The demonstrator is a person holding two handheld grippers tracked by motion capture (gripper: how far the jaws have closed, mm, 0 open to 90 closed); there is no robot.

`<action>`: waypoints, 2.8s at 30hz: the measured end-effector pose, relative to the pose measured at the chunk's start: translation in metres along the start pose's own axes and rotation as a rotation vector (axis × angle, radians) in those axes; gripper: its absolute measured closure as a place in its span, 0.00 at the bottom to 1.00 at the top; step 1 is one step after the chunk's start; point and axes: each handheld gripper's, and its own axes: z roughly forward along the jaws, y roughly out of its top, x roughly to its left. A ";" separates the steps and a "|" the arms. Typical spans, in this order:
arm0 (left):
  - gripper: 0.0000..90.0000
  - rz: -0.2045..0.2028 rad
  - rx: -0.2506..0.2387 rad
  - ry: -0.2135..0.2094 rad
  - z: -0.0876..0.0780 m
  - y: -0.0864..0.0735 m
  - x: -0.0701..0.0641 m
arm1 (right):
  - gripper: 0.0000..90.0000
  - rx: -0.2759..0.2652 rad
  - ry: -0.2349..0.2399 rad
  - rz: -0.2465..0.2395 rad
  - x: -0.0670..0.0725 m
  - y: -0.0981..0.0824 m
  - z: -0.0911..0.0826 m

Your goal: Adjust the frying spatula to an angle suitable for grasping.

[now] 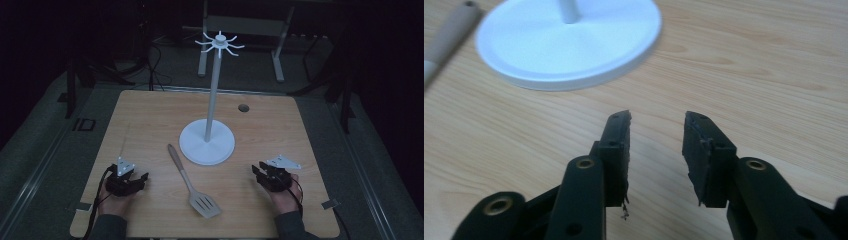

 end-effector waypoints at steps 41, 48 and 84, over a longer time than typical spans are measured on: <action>0.44 -0.006 -0.002 0.006 -0.001 -0.001 0.001 | 0.71 0.204 0.369 -0.186 0.162 0.020 0.078; 0.44 -0.007 -0.002 0.007 -0.001 -0.001 0.001 | 0.75 0.247 0.362 -0.232 0.167 0.022 0.083; 0.44 0.002 0.014 0.006 0.001 -0.002 0.000 | 0.83 0.302 0.222 -0.255 0.037 -0.022 0.010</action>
